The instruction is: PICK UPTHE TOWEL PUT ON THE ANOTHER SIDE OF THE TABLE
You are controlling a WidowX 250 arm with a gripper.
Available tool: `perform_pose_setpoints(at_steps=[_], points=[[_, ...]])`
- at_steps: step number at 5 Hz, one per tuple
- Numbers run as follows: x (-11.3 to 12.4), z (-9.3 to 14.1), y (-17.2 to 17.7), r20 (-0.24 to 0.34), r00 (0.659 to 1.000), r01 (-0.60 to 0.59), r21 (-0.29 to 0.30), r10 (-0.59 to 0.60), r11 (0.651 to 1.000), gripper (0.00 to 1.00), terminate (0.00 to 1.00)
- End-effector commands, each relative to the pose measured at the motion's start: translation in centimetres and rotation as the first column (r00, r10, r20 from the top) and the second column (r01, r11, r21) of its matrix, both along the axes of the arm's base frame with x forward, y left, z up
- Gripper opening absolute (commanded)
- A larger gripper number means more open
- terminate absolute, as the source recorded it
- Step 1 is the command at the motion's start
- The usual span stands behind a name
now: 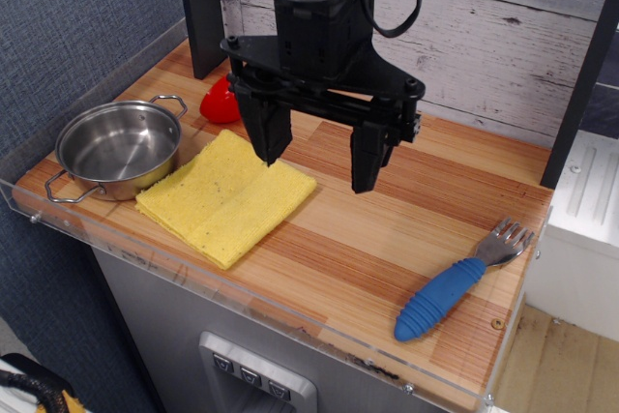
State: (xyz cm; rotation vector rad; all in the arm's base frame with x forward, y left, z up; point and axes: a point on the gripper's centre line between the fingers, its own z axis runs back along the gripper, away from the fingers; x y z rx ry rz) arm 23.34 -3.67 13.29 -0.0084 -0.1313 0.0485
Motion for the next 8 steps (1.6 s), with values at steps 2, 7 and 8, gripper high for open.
perform_pose_setpoints(at_steps=[2, 7, 8], points=[[0.4, -2.1, 2.8, -0.039, 0.999, -0.036, -0.006, 0.035, 0.999, 1.0, 0.0], [2.2, -9.8, 10.0, -0.089, 0.994, 0.062, 0.054, -0.057, 0.997, 1.0, 0.0], [2.6, -9.9, 11.0, -0.094, 0.992, 0.089, 0.085, -0.081, 0.992, 1.0, 0.0]])
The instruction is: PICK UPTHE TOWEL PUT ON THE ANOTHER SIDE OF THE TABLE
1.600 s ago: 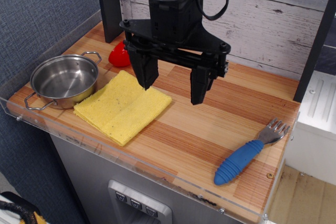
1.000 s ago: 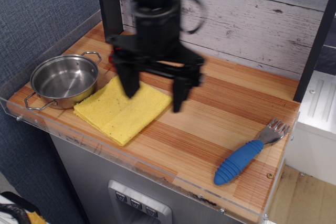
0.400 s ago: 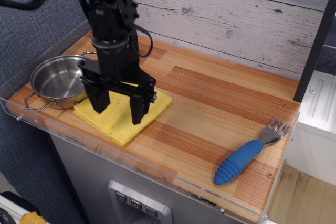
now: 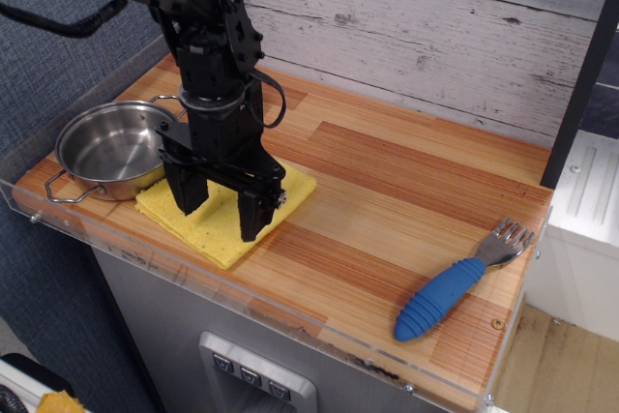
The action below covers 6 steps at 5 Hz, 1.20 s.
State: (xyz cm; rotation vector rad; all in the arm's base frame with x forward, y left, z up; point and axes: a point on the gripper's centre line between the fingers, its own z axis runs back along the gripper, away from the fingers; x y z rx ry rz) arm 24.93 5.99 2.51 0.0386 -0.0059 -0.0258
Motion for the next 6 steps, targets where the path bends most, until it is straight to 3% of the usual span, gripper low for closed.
perform_pose_setpoints(at_steps=[1, 2, 4, 5, 6], points=[[1.5, 1.4, 2.4, 0.041, 0.999, 0.034, 0.053, -0.036, 0.998, 1.0, 0.0], [1.5, 0.9, 2.8, 0.044, 0.998, 0.039, 0.031, -0.04, 0.999, 1.0, 0.0], [1.6, -2.4, 2.0, 0.003, 0.999, 0.039, -0.028, -0.039, 0.999, 1.0, 0.0], [0.8, -3.9, 1.1, 0.011, 0.999, 0.054, -0.09, -0.053, 0.995, 1.0, 0.0], [0.0, -4.9, 0.6, -0.003, 0.998, 0.061, -0.088, -0.061, 0.994, 1.0, 0.0]])
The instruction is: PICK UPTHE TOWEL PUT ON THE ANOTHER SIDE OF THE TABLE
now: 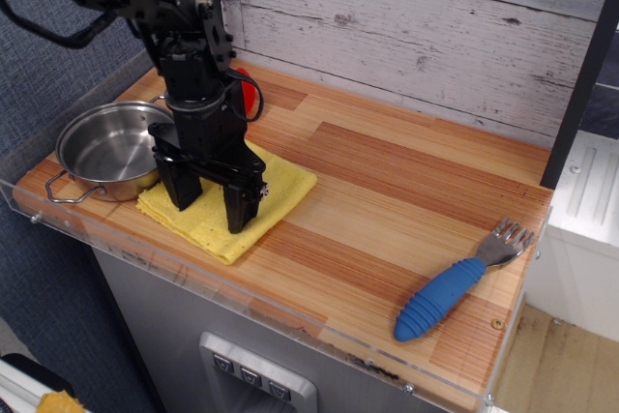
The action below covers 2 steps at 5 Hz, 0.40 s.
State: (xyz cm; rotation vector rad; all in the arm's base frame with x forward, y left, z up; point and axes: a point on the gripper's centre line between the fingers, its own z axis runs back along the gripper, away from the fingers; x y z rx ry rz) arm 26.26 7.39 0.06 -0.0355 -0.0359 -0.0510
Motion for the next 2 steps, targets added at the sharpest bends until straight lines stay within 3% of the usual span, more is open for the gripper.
perform_pose_setpoints(at_steps=[1, 2], points=[[0.7, -2.5, -2.5, -0.021, 0.998, 0.055, -0.076, -0.056, 0.996, 1.0, 0.0], [3.5, -1.8, -3.8, 0.011, 0.997, 0.071, -0.13, -0.07, 0.989, 1.0, 0.0]])
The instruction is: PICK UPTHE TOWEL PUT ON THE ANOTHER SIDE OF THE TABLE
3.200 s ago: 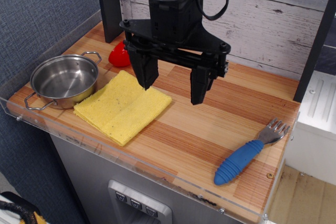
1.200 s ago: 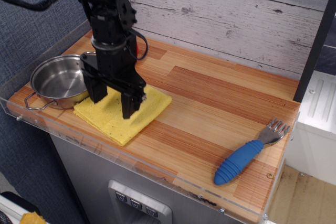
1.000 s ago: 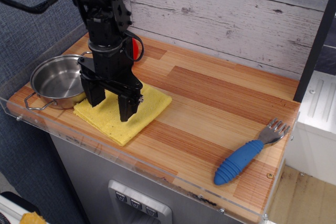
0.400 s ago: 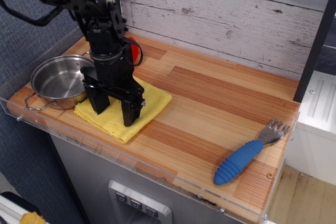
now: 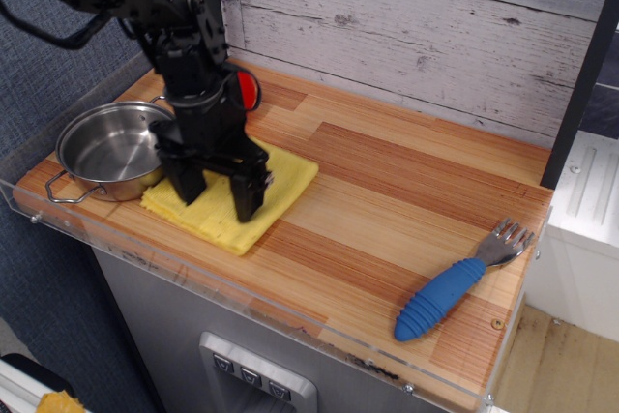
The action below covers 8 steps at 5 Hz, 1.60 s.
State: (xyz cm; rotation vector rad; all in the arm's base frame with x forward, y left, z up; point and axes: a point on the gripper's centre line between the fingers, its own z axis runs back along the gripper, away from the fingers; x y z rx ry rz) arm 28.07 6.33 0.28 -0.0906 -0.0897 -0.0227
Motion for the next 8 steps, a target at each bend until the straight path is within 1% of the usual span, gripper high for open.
perform_pose_setpoints(at_steps=[1, 2, 3, 4, 5, 6, 7, 8], points=[[5.4, -1.7, -2.7, -0.016, 0.995, 0.094, -0.104, -0.096, 0.99, 1.0, 0.0], [8.2, -1.9, -3.5, -0.007, 0.993, 0.115, -0.113, -0.116, 0.987, 1.0, 0.0], [9.2, -2.0, -4.6, -0.006, 0.992, 0.122, -0.124, -0.123, 0.985, 1.0, 0.0], [9.8, -1.2, -5.9, 0.009, 0.992, 0.124, -0.131, -0.124, 0.984, 1.0, 0.0], [9.8, 1.7, -5.7, 0.004, 1.0, -0.002, -0.07, 0.002, 0.998, 1.0, 0.0], [12.2, 6.7, -4.8, 0.042, 0.993, -0.11, -0.066, 0.112, 0.992, 1.0, 0.0], [13.4, 11.3, -4.8, 0.087, 0.99, -0.099, -0.096, 0.108, 0.99, 1.0, 0.0], [13.2, 13.1, -5.3, 0.099, 0.989, -0.097, -0.083, 0.106, 0.992, 1.0, 0.0]])
